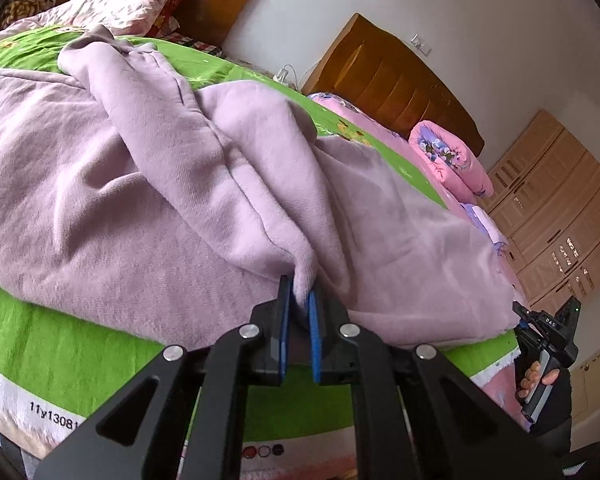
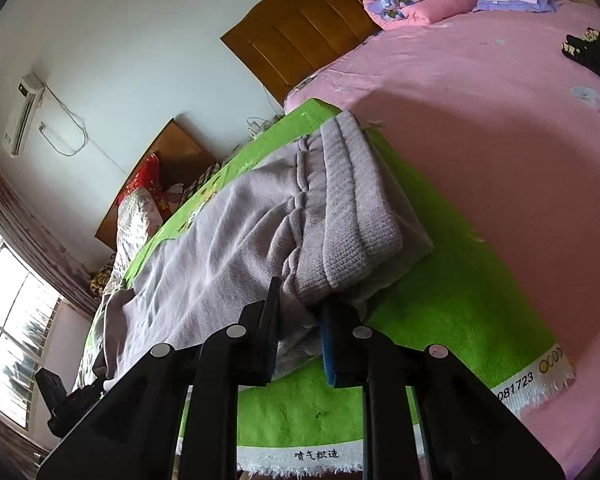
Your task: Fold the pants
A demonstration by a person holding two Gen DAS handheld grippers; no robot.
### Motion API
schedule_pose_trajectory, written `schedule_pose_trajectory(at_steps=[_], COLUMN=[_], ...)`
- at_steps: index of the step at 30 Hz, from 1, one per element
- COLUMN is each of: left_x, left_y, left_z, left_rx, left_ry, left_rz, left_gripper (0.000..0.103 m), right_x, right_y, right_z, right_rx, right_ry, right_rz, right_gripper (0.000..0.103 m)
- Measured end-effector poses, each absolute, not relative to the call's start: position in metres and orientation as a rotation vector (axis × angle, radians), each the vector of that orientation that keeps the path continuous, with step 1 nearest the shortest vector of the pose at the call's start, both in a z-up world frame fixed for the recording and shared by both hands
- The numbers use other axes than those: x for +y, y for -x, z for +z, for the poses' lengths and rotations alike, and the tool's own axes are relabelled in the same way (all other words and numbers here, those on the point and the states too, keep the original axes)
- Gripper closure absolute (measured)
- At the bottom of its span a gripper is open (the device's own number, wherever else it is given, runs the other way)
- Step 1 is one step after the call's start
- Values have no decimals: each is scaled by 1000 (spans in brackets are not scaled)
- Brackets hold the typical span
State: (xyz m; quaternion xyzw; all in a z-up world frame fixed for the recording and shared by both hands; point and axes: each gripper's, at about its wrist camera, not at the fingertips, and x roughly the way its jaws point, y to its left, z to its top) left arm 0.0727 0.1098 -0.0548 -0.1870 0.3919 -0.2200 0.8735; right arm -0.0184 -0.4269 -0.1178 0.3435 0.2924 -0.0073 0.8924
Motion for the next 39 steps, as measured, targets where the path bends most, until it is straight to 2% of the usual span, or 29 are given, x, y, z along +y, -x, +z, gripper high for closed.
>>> schedule_pose_trajectory(at_steps=[2, 3, 4, 5, 6, 12, 14, 15, 18, 19, 21, 22, 23, 26, 28, 31, 35, 39], left_x=[110, 111, 113, 118, 122, 100, 69, 52, 16, 8, 5, 7, 12, 20, 39, 86, 172, 279], left_y=[-70, -69, -66, -61, -54, -31, -32, -35, -42, -44, -56, -62, -60, -57, -52, -53, -90, -139], left_z=[-54, -52, -48, -42, -33, 15, 18, 15, -4, -14, -40, -50, -52, -48, -31, -3, 3, -25], left_rx=[814, 811, 801, 776, 732, 576, 580, 593, 647, 666, 754, 793, 753, 748, 697, 614, 631, 744], left_ry=[385, 383, 378, 355, 313, 162, 71, 24, -97, -132, -154, -143, -133, -117, -56, 66, 207, 442], left_rz=[-466, -466, -458, -404, -310, -319, -389, -424, -465, -467, -453, -447, -465, -496, -508, -460, -267, 2], left_gripper=[87, 72, 49, 38, 28, 25, 23, 22, 22, 22, 22, 20, 19, 18, 16, 2, 2, 3], right_x=[-430, -433, -435, -437, -436, -375, -339, -325, -281, -274, -264, -264, -270, -282, -278, -266, -234, -185], right_y=[19, 21, 25, 30, 36, 45, 29, 22, -1, -4, -12, -15, -14, -9, -9, -10, -44, -101], right_z=[-119, -118, -116, -113, -106, -59, -57, -58, -68, -72, -89, -101, -110, -110, -100, -66, -27, -5], right_rx=[607, 608, 604, 598, 591, 530, 549, 559, 611, 623, 678, 728, 728, 714, 723, 647, 595, 614], right_ry=[-734, -753, -780, -780, -747, -378, -277, -231, -77, -46, 29, 48, 14, -51, -25, -11, 2, 22], right_rz=[8, 23, 40, 35, -17, -56, 5, 18, 32, 41, 45, 34, 57, 98, 77, 139, 279, 442], right_gripper=[84, 78, 68, 60, 47, 47, 40, 34, 30, 22, 17, 17, 16, 17, 17, 17, 17, 17])
